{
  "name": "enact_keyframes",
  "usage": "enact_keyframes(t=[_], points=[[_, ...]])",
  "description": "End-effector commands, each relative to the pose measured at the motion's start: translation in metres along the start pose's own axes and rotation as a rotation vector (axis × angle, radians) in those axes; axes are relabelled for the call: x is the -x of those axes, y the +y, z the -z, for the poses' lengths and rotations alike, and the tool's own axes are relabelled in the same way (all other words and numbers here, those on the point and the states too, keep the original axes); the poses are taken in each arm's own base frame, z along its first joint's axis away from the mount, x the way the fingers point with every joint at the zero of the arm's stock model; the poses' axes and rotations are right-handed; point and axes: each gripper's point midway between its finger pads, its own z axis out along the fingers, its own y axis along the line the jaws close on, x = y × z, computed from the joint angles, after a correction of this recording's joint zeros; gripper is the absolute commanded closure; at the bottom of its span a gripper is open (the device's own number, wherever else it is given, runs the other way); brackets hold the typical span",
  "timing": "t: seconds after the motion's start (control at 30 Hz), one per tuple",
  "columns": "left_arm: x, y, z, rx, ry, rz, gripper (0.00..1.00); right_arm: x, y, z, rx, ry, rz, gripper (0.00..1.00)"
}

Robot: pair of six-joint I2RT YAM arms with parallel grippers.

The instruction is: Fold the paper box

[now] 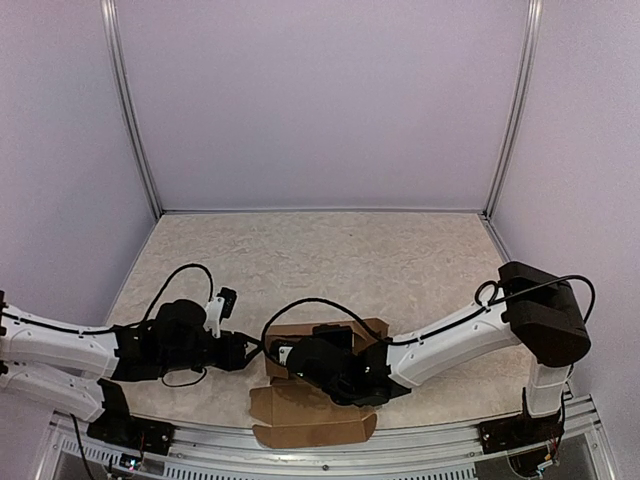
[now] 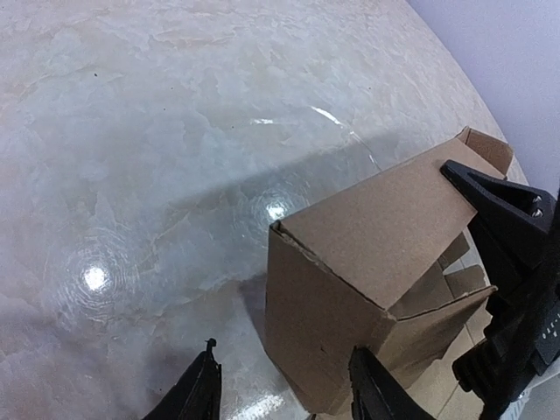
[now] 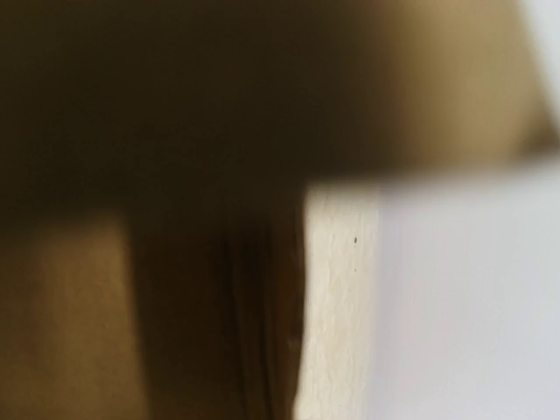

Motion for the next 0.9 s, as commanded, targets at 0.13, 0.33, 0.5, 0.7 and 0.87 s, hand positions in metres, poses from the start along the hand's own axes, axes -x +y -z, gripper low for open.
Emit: enact_keyframes(t=[0.13,0.33,0.5,0.7,0.87], points=[[0.009,-0.008,0.02,-0.058,-0.073,-0.013,0.45,0.004,-0.005,0.005,0.048,-0.026,-0.009,1.0],[0.012,-0.014,0.028,-0.093,-0.099,-0.014,0.43,0.007,-0.013,0.005,0.013,-0.02,0.003,1.0],[0.005,-0.016,0.022,-0.107,-0.074,-0.016,0.43,0.011,-0.02,0.005,-0.005,-0.019,0.004,1.0],[-0.003,-0.016,0.015,-0.089,-0.046,-0.035,0.43,0.015,-0.029,0.008,-0.026,-0.021,-0.002,1.0],[-0.007,-0.013,0.013,-0.073,-0.042,-0.04,0.44,0.018,-0.034,0.013,-0.059,-0.037,-0.007,1.0]])
